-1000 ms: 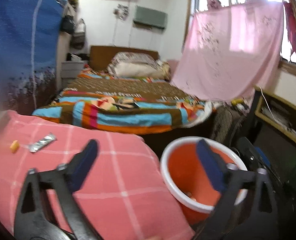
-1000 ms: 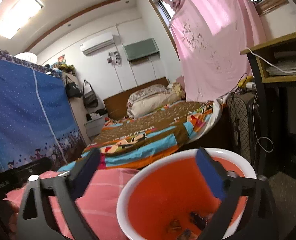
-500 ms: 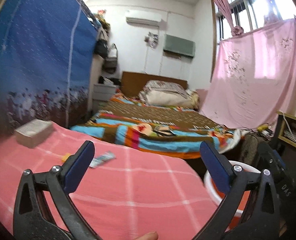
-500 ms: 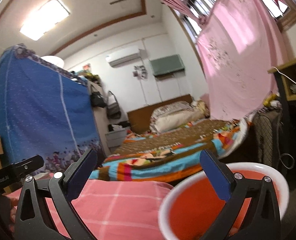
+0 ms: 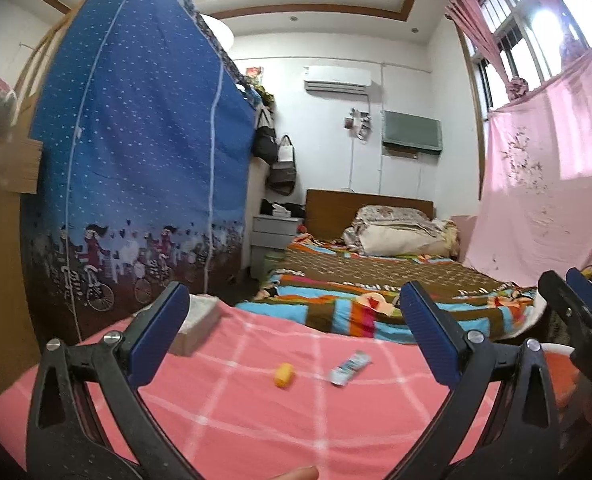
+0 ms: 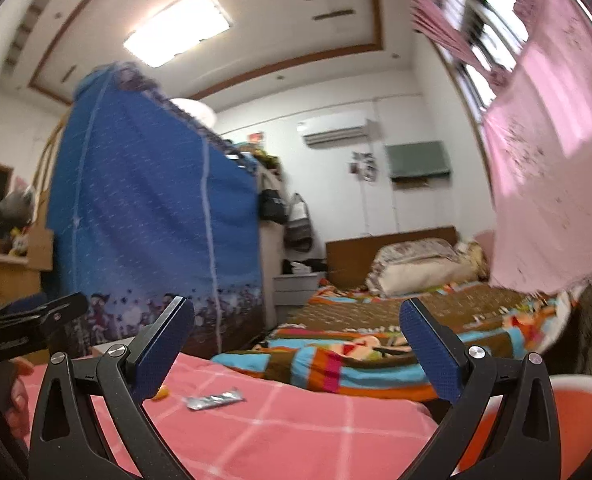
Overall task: Collect trash
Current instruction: 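Move both open grippers back toward the yellow cylinder and remaining tube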
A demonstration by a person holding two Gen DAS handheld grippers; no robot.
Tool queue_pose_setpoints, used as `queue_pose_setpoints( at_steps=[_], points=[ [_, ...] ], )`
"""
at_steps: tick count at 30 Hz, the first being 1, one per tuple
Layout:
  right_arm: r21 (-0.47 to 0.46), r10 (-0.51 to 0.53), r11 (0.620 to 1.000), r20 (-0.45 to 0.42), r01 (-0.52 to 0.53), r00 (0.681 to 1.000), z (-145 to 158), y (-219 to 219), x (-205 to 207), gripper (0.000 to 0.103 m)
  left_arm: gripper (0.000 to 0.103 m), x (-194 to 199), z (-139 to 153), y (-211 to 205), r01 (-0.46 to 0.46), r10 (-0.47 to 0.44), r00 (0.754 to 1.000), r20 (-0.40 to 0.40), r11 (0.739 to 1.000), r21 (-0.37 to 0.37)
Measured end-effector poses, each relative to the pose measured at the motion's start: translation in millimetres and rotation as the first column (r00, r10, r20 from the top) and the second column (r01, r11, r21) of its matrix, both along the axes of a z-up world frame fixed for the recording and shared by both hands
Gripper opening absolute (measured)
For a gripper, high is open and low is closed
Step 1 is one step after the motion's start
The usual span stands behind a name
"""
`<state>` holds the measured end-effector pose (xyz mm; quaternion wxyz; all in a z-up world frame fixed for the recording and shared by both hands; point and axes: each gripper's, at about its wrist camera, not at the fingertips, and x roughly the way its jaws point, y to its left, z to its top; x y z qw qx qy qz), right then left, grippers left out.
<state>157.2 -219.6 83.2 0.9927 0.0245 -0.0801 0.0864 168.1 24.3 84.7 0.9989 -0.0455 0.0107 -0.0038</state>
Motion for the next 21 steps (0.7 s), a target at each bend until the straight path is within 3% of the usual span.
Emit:
queue_pose_setpoints(
  at_steps=[4,7,11,13,15,18,21],
  points=[
    [-0.049,0.03,0.998,0.01,-0.029,1.0,1,22,15,0.103,0.103,9,-2,15,-0.015,0.014,0.999,0.043,1.0,0.015],
    [-0.063,0.045,0.997,-0.029,-0.047,0.999,2,34,40,0.103,0.103,22,-7,23,-0.016,0.015,0.999,0.037,0.999,0.029],
    [-0.067,0.055,0.996,-0.162,-0.067,0.985,1,46,78,0.103,0.103,50,-16,33,0.006,-0.006,0.996,-0.084,1.0,0.007],
    [-0.069,0.07,0.993,-0.264,-0.091,0.962,-3,50,102,0.103,0.103,65,-23,36,0.02,-0.021,0.986,-0.165,1.0,-0.009],
    [-0.079,0.072,0.991,-0.376,-0.109,0.924,-11,55,125,0.103,0.101,81,-31,36,0.038,-0.044,0.965,-0.258,0.999,-0.027],
    [-0.084,0.062,0.99,-0.481,-0.117,0.874,-22,58,143,0.103,0.083,100,-43,38,0.076,-0.094,0.92,-0.38,0.995,-0.06],
    [-0.085,0.059,0.988,-0.546,-0.126,0.835,-29,61,154,0.091,0.069,114,-54,33,0.126,-0.159,0.868,-0.47,0.987,-0.102]
  ],
)
